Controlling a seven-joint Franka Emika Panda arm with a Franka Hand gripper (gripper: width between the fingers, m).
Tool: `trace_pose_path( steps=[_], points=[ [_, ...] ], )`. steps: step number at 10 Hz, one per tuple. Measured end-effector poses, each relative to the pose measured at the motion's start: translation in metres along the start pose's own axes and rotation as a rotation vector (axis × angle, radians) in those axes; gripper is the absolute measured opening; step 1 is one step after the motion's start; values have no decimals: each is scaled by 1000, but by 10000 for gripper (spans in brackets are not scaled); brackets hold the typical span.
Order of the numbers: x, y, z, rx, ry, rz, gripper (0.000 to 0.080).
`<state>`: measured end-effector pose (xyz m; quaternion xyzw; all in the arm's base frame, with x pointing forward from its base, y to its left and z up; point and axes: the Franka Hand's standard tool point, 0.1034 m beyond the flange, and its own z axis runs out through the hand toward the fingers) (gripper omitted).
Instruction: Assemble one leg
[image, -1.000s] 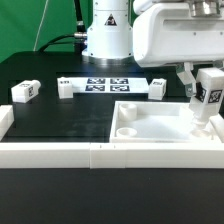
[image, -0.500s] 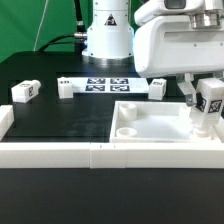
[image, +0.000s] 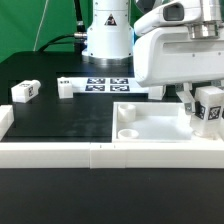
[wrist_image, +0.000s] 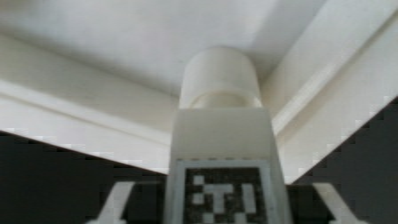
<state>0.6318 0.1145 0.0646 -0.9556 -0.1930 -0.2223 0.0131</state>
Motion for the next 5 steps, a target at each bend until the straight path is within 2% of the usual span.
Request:
trace_pose_path(
  steps=[2, 3, 4, 5],
  points=[
    [-2, 0, 0, -4, 23, 1, 290],
    [-1, 0, 0, -4, 23, 1, 353],
    [-1, 0, 0, -4, 23, 0, 353],
    [-1, 0, 0, -4, 23, 0, 540]
  ],
)
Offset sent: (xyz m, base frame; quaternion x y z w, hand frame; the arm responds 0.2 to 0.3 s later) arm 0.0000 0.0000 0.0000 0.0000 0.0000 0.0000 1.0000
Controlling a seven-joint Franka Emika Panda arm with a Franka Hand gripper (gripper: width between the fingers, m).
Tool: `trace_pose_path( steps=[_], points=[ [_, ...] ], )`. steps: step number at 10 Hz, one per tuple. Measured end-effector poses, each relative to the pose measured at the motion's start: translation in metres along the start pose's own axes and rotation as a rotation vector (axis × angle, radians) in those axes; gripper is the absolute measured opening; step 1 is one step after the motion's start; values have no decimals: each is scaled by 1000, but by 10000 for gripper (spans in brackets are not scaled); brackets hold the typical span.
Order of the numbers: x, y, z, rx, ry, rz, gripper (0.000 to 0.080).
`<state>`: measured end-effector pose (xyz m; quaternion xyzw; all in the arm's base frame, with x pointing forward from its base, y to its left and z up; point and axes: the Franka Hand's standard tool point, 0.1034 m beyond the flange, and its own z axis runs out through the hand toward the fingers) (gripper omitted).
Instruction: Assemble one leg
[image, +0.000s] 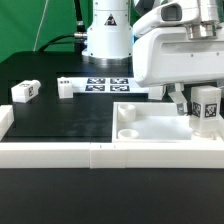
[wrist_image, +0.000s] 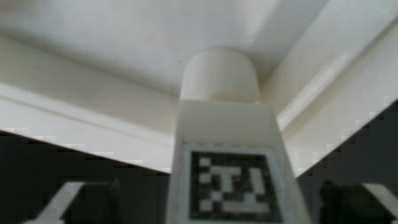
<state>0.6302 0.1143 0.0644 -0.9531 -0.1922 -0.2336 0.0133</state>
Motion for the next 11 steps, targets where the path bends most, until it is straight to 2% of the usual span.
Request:
trace_pose_path(
  steps=[1, 3, 6, 9, 11],
  points=[
    [0, 0, 0, 0, 0, 0, 615],
    [0, 0, 0, 0, 0, 0, 644],
    [1, 0, -1, -1, 2, 0, 649],
    [13, 3, -27, -3, -13, -11, 649],
    [9, 0, -25, 7, -55, -14, 649]
  ],
)
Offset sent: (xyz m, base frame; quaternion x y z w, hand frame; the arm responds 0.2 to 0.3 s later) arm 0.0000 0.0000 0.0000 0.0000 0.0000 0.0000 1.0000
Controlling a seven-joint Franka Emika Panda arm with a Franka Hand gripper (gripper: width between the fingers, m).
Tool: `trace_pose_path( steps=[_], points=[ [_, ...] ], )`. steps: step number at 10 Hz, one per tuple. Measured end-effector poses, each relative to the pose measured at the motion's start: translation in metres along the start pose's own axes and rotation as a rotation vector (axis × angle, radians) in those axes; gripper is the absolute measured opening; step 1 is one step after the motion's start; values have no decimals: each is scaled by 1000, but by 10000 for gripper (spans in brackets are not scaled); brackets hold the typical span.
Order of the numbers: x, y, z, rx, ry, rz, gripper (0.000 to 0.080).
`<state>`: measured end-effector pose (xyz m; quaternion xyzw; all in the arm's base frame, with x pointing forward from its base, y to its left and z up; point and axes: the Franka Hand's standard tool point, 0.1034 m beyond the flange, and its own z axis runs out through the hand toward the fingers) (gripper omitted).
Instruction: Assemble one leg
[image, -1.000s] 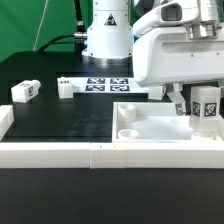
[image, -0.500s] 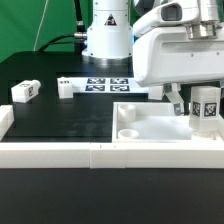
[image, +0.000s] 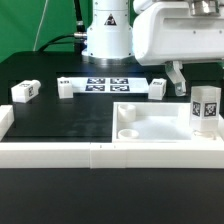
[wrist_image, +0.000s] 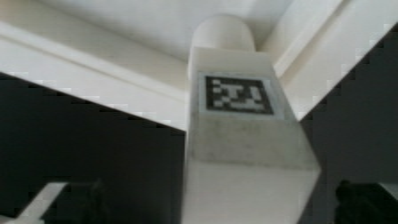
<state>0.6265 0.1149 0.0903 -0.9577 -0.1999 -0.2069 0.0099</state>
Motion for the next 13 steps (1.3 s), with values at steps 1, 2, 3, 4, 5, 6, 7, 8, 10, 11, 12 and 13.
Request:
trace_pose_path(
  steps=[1, 2, 3, 4, 5, 6, 7, 8, 10, 11, 12, 13],
  points=[
    [0, 0, 0, 0, -2, 0, 649],
    [-5, -3, 2, 15, -73, 9, 649],
    [-5, -5, 2, 33, -197, 31, 649],
    [-4, -5, 3, 41, -273, 35, 649],
    [-7, -8, 3, 58, -380, 34, 649],
    [-8, -7, 4, 70, -447, 34, 649],
    [-6, -6, 7, 70, -448, 33, 649],
    [-7, -6, 7, 71, -447, 32, 649],
    [-7, -6, 7, 71, -447, 32, 511],
    [-7, -6, 7, 71, -447, 32, 355],
    [-7, -6, 7, 71, -448, 33, 291],
    [-7, -6, 7, 71, -448, 33, 291]
  ],
)
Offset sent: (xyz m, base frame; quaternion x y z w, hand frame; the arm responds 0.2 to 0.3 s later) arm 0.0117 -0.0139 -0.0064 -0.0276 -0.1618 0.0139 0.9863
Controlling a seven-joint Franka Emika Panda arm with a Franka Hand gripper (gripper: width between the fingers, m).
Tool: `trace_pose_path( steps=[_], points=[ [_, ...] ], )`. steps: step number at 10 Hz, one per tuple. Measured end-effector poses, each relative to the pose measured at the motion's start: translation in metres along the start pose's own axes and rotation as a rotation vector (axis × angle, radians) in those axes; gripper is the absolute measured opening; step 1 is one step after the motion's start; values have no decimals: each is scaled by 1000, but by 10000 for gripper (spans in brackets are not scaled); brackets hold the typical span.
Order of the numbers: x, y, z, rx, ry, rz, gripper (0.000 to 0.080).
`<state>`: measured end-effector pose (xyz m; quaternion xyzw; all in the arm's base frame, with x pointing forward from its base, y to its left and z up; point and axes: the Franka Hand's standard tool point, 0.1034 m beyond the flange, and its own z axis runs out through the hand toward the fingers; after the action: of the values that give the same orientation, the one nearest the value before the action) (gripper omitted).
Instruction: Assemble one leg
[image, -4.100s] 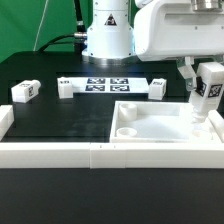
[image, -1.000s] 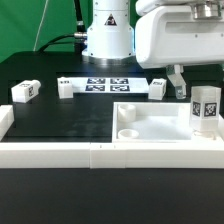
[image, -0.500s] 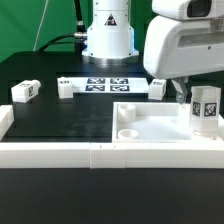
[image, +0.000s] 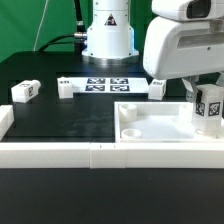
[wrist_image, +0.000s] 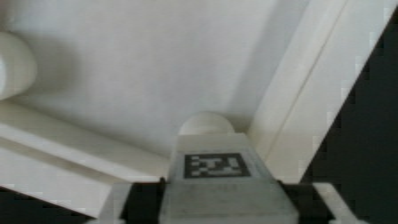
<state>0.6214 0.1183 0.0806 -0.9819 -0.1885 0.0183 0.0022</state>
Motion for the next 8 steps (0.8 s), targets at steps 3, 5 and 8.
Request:
trace_pose_path(
  steps=[3, 5, 8],
  points=[
    [0, 0, 0, 1, 0, 34, 291],
    [2, -2, 2, 25, 17, 270, 291],
    [5, -7, 2, 34, 22, 709, 291]
  ],
)
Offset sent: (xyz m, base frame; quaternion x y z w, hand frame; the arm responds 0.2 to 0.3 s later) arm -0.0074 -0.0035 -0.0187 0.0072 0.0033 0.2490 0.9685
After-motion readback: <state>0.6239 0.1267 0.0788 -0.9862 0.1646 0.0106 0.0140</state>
